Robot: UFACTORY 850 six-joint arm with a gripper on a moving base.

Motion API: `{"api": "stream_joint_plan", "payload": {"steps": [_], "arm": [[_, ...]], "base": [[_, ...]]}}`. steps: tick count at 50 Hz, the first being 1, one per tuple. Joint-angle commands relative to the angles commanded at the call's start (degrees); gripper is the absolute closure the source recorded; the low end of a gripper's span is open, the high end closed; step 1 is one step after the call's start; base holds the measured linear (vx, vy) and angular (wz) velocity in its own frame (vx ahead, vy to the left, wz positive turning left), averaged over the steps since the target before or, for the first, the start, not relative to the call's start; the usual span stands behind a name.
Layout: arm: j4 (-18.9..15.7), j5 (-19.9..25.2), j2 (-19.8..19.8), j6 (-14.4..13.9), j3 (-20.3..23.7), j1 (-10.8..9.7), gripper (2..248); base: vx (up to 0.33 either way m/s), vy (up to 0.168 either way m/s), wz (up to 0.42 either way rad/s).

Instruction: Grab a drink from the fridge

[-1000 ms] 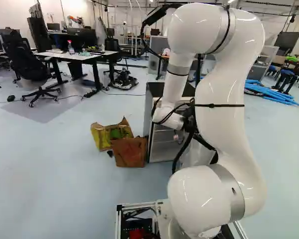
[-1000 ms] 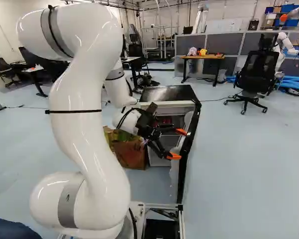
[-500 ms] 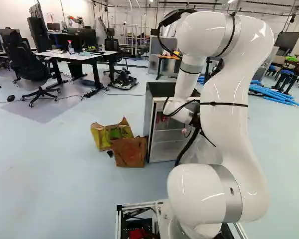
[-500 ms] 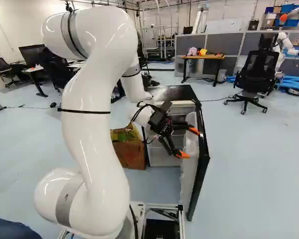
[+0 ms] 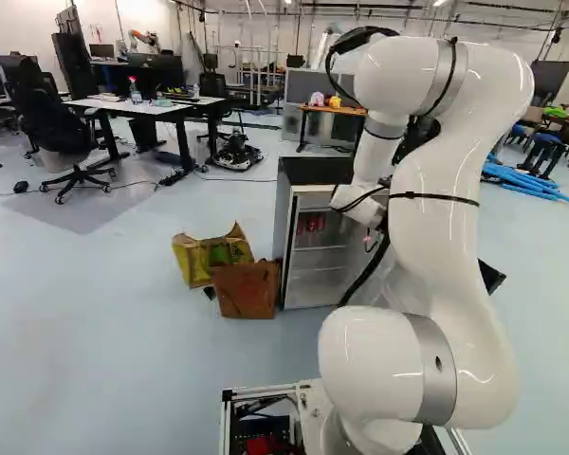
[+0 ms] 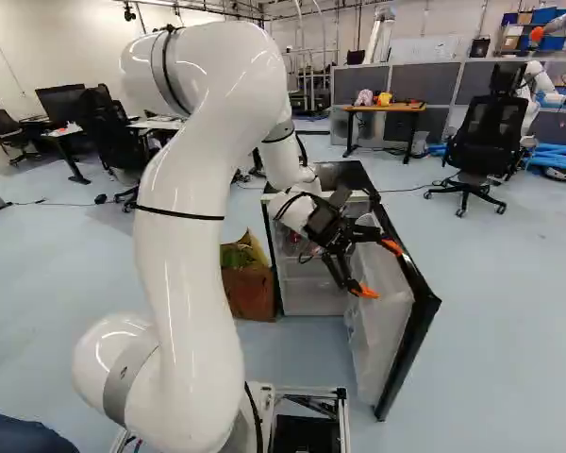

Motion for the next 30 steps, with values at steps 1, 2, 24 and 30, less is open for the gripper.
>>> {"api": "stream_joint_plan", "payload": {"steps": [1, 2, 24, 30], "arm": [[0.0, 0.0, -0.1, 0.0, -0.4, -0.3, 3], [0.0, 0.0, -0.3, 0.0, -0.6, -0.6, 3], [-0.3, 0.0, -1.4, 0.0, -3.4, -3.2, 3], [-2.2, 0.0, -0.7, 0.0, -1.8, -2.6, 3]], "base": [[0.0, 0.0, 0.0], [0.0, 0.0, 0.0], [0.0, 0.0, 0.0], [0.0, 0.0, 0.0]]}}
